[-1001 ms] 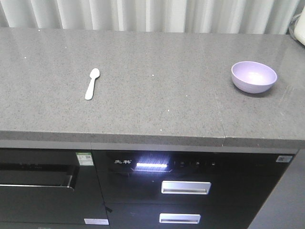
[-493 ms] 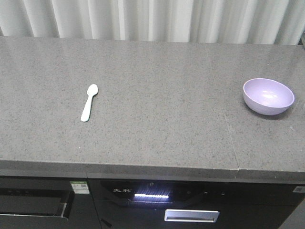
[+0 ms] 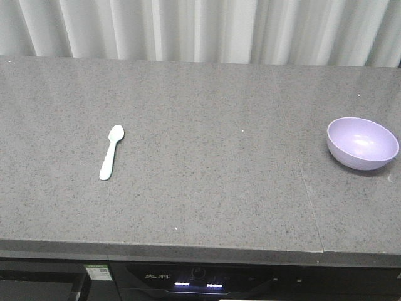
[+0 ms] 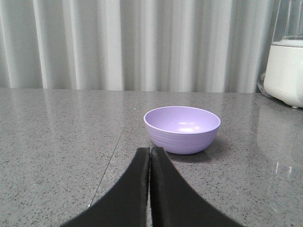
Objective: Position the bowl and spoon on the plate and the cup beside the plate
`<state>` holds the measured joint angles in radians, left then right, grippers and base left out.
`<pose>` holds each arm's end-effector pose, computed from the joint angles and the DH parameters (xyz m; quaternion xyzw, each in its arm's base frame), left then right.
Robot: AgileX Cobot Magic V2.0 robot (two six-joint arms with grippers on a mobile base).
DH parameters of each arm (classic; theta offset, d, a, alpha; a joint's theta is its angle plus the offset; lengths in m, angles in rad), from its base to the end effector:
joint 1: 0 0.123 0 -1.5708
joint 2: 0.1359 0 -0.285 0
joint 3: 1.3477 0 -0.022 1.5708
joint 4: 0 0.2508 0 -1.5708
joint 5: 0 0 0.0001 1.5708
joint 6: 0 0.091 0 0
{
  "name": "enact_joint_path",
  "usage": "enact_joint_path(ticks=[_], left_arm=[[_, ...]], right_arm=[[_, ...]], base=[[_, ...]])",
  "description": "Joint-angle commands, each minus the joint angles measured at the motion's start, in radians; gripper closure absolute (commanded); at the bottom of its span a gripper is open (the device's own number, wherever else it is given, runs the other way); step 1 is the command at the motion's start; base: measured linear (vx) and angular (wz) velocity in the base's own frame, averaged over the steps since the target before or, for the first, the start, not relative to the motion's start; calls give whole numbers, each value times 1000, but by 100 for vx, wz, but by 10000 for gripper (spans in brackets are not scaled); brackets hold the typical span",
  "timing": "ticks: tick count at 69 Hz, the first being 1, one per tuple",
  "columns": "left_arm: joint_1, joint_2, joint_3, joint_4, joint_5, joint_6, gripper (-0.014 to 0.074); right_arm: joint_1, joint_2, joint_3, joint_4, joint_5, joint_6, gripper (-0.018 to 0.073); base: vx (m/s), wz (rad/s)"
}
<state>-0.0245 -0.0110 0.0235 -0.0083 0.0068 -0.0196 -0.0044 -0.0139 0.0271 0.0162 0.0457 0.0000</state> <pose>0.0565 -0.0014 0.2052 -0.0011 0.6827 -0.0192 0.7304 0.0566 -0.0002 0.2006 0.0069 0.6970 0.0045 0.7170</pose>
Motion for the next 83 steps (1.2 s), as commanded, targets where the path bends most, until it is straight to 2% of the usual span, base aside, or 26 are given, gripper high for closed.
enact_joint_path(ticks=[1, 83], left_arm=[[0, -14, -20, -7, -76, -6, 603], [0, -14, -20, -7, -76, -6, 603]], right_arm=[[0, -6, 10, -8, -73, -7, 568], [0, -6, 10, -8, -73, -7, 568]], base=[[7, 0], [5, 1]])
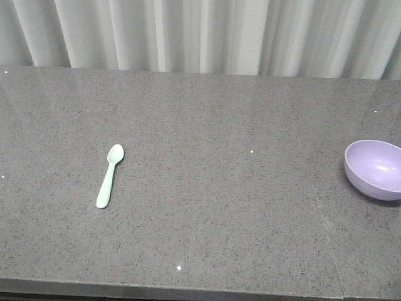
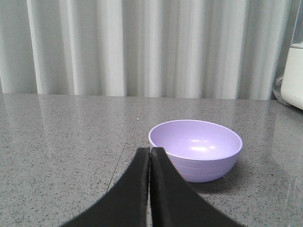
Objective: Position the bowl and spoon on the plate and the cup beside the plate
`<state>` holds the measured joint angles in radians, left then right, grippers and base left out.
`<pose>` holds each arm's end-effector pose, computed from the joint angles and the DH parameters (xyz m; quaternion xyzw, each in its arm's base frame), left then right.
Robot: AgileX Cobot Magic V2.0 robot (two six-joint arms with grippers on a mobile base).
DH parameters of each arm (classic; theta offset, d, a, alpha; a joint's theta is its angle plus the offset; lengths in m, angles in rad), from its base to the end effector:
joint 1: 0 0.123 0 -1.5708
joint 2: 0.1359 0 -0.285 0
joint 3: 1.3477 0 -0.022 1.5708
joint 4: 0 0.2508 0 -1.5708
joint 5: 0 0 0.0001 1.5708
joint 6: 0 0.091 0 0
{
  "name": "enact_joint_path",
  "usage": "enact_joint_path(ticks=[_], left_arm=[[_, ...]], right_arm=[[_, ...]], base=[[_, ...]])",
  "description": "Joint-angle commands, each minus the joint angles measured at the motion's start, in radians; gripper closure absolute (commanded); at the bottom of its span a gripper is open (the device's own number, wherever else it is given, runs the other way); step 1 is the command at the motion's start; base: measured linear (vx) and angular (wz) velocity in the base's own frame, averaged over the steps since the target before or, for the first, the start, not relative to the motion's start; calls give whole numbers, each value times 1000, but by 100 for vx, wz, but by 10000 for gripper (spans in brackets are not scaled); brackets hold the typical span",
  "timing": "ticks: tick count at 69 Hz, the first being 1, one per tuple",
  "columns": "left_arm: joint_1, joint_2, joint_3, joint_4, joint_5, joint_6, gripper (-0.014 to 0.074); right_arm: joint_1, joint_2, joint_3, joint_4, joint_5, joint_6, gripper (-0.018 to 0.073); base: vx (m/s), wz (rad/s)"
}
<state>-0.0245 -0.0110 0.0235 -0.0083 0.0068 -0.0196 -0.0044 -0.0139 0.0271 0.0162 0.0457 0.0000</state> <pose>0.0565 -0.0014 0.2052 -0.0011 0.6827 -0.0192 0.7304 0.0566 -0.0002 0.2006 0.0069 0.6970 0.0045 0.7170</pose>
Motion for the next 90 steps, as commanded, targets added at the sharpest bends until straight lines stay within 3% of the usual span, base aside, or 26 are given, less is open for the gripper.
enact_joint_path(ticks=[1, 90], left_arm=[[0, -14, -20, -7, -76, -6, 603], [0, -14, -20, -7, -80, -6, 603]], right_arm=[[0, -6, 10, -8, -73, -7, 568], [0, -6, 10, -8, -73, -7, 568]], base=[[3, 1], [0, 0]])
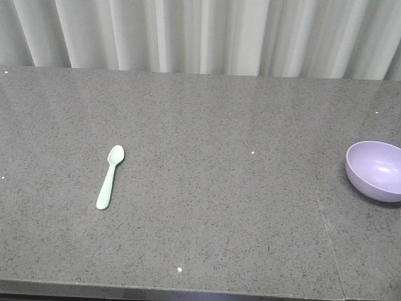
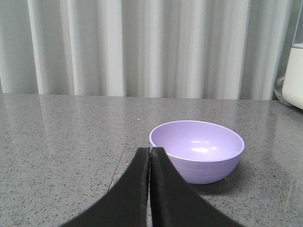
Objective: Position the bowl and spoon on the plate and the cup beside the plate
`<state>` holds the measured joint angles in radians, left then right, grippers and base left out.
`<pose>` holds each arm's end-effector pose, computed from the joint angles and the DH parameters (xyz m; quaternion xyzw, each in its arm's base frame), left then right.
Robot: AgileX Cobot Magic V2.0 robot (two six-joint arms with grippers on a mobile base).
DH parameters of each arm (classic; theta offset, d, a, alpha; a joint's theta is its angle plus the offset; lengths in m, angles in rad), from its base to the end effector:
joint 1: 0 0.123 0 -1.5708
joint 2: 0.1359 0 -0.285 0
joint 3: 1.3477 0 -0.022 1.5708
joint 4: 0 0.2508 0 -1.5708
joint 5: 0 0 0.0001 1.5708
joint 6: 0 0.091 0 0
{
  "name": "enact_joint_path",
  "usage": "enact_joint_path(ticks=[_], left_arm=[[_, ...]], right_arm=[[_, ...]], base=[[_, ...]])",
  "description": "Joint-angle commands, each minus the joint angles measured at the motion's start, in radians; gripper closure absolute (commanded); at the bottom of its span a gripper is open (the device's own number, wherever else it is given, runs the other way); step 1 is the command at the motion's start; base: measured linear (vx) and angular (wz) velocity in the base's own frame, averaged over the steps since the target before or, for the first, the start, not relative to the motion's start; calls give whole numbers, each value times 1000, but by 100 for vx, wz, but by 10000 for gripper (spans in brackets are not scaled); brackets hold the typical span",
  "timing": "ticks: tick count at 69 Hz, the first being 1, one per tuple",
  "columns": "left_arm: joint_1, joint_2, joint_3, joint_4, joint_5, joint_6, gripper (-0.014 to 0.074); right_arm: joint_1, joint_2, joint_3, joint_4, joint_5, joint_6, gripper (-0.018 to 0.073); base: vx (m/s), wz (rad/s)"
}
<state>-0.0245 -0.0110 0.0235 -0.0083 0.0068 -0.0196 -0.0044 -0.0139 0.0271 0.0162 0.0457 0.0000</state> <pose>0.0565 -0.0014 0.2052 -0.0011 0.6827 -0.0192 0.7304 0.0566 -0.0002 0.2006 0.0069 0.6970 0.0045 0.7170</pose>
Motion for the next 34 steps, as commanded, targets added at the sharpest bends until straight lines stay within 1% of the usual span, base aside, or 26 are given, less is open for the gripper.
enact_joint_path(ticks=[1, 16, 26, 34], left_arm=[[0, -14, -20, -7, -80, -6, 603], [0, -14, -20, -7, -82, -6, 603], [0, -14, -30, -7, -101, -6, 603], [0, -7, -83, -7, -77, -16, 603]], right_arm=[[0, -6, 10, -8, -73, -7, 568], [0, -6, 10, -8, -75, -7, 568], [0, -6, 2, -8, -113, -10, 568], [0, 0, -47, -8, -93, -11, 568]], base=[[0, 0], [0, 0], [0, 0], [0, 0]])
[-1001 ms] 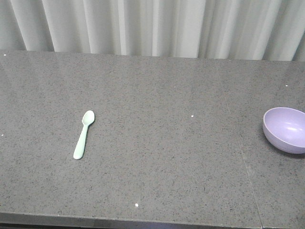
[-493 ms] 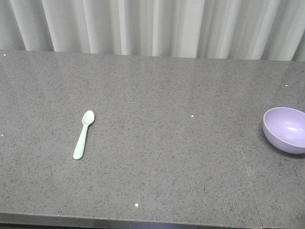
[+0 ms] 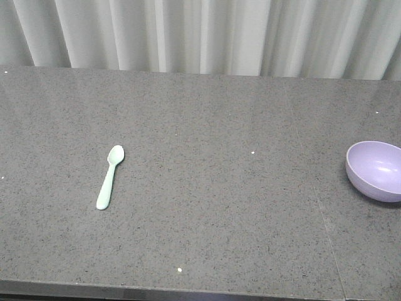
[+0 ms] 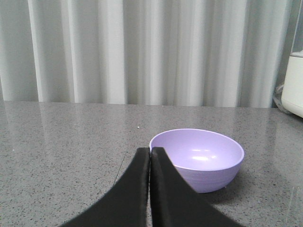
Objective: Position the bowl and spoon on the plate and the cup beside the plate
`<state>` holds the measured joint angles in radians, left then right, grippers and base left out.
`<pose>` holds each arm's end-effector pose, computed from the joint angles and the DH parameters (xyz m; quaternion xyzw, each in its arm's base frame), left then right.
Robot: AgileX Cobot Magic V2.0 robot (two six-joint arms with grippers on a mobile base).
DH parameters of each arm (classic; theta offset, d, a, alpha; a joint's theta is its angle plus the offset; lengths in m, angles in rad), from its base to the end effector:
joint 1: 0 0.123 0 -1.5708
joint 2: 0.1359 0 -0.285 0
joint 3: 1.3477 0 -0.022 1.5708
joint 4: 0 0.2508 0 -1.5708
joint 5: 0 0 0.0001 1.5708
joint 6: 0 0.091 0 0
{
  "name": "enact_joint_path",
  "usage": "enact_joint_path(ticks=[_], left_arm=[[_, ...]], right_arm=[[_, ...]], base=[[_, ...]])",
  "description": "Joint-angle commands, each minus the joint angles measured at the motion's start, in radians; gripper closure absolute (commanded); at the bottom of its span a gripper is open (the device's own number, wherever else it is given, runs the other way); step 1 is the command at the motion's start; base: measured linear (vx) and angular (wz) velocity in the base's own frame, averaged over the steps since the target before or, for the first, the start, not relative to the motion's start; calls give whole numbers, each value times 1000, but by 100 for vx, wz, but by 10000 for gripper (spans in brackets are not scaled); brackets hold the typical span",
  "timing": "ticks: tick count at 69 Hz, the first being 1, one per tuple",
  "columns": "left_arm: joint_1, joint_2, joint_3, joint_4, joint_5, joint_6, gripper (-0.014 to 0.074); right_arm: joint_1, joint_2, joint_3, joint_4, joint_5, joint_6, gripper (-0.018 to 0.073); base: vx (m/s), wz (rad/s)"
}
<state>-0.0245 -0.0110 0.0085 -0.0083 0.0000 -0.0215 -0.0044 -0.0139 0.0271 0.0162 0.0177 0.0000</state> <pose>0.0557 -0.0014 0.2109 -0.0018 0.6747 -0.0200 0.7378 0.0565 -0.0002 0.2032 0.0070 0.6869 0.0044 0.7267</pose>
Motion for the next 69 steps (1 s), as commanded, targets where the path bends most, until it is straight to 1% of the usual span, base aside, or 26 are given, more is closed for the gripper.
enact_joint_path(ticks=[1, 10, 18, 25, 34, 47, 55, 59, 69], left_arm=[[0, -2, -82, -7, -62, -14, 603], [0, 81, -207, -7, 26, -14, 603], [0, 203, -371, -7, 114, -14, 603], [0, 327, -526, -7, 204, -14, 603], [0, 516, -744, -7, 371, -14, 603], [0, 743, -1020, -7, 630, -13, 603], [0, 849, -1128, -9, 740, -13, 603], [0, 889, -1164, -10, 775, -13, 603], [0, 943, -1177, -20, 800, -13, 603]], right_arm=[[0, 4, -61, -8, -55, -11, 568], [0, 58, -185, -10, 42, -14, 568], [0, 129, -319, -16, 158, -19, 568], [0, 208, -466, -58, 289, -19, 568], [0, 326, -684, -94, 489, -13, 568], [0, 500, -951, -94, 780, 0, 568], [0, 610, -1084, -94, 935, 0, 568], [0, 654, -1125, -94, 987, 0, 568], [0, 710, -1144, -92, 1017, 0, 568]], base=[[0, 0], [0, 0], [0, 0], [0, 0], [0, 0], [0, 0], [0, 0], [0, 0], [0, 0]])
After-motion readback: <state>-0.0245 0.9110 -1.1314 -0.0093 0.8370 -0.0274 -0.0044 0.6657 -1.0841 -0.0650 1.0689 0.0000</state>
